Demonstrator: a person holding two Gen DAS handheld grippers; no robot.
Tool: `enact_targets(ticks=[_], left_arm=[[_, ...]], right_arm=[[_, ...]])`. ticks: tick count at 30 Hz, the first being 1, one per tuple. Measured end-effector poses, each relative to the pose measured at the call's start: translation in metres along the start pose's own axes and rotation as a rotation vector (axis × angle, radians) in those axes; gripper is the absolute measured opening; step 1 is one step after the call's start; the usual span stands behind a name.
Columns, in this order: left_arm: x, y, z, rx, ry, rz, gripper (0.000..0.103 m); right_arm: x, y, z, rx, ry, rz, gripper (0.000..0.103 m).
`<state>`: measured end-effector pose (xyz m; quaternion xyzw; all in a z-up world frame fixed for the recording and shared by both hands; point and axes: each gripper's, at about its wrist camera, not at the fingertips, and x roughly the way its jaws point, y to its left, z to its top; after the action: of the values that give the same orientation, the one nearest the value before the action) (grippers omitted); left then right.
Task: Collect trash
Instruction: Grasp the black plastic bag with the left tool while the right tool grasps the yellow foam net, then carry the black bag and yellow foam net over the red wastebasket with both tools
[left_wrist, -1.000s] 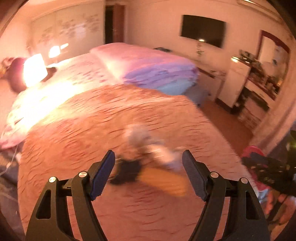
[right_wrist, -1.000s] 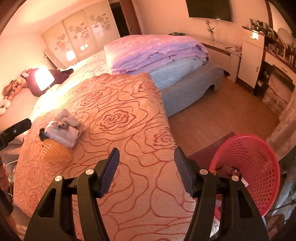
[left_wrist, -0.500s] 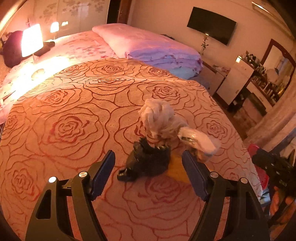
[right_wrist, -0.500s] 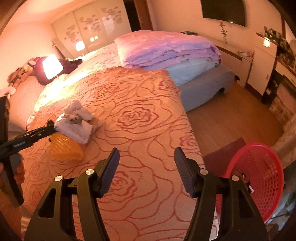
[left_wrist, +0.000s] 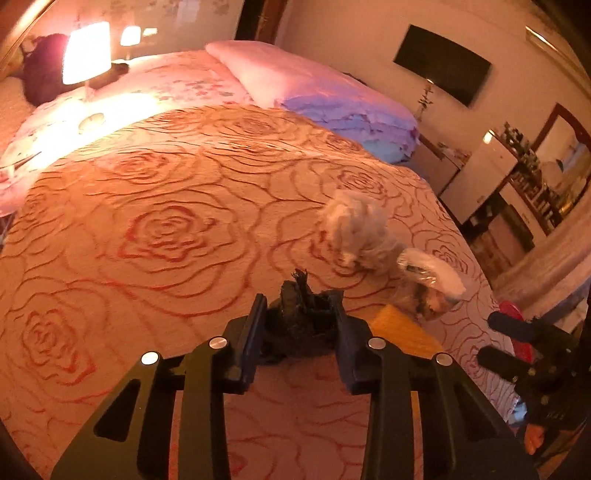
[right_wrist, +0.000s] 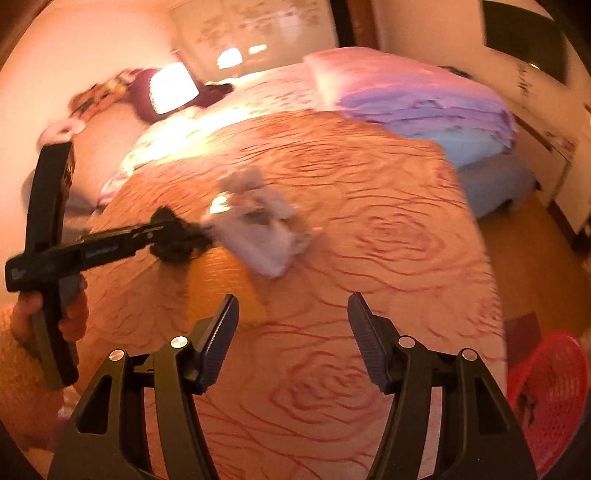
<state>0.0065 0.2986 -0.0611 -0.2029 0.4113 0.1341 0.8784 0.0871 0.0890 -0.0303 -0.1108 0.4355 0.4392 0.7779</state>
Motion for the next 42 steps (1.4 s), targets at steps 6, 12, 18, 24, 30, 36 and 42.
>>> enact_targets(ticks=[6, 12, 18, 24, 30, 36, 42], left_arm=[[-0.017, 0.020, -0.004, -0.049, -0.032, 0.046, 0.033], [-0.025, 0.030, -0.010, -0.078, -0.036, 0.065, 0.033], [-0.030, 0.030, -0.017, -0.085, -0.038, 0.085, 0.033], [-0.034, 0.023, -0.018, -0.060, -0.041, 0.095, 0.033], [-0.039, 0.011, -0.024, -0.029, -0.041, 0.092, 0.033], [-0.036, -0.015, -0.033, 0.024, -0.018, 0.057, 0.033], [-0.033, -0.048, -0.041, 0.099, -0.005, 0.014, 0.033]], right_arm=[[0.024, 0.036, 0.011, -0.123, 0.038, 0.059, 0.059], [0.046, 0.057, 0.014, -0.196, 0.061, 0.050, 0.058], [0.045, 0.060, 0.008, -0.249, 0.048, 0.021, 0.035], [0.038, 0.056, 0.000, -0.236, 0.046, 0.036, 0.023], [0.020, 0.046, -0.014, -0.188, 0.036, 0.037, 0.021], [0.005, 0.017, -0.026, -0.100, 0.025, -0.017, 0.021], [-0.012, -0.012, -0.034, -0.002, -0.009, -0.068, 0.021]])
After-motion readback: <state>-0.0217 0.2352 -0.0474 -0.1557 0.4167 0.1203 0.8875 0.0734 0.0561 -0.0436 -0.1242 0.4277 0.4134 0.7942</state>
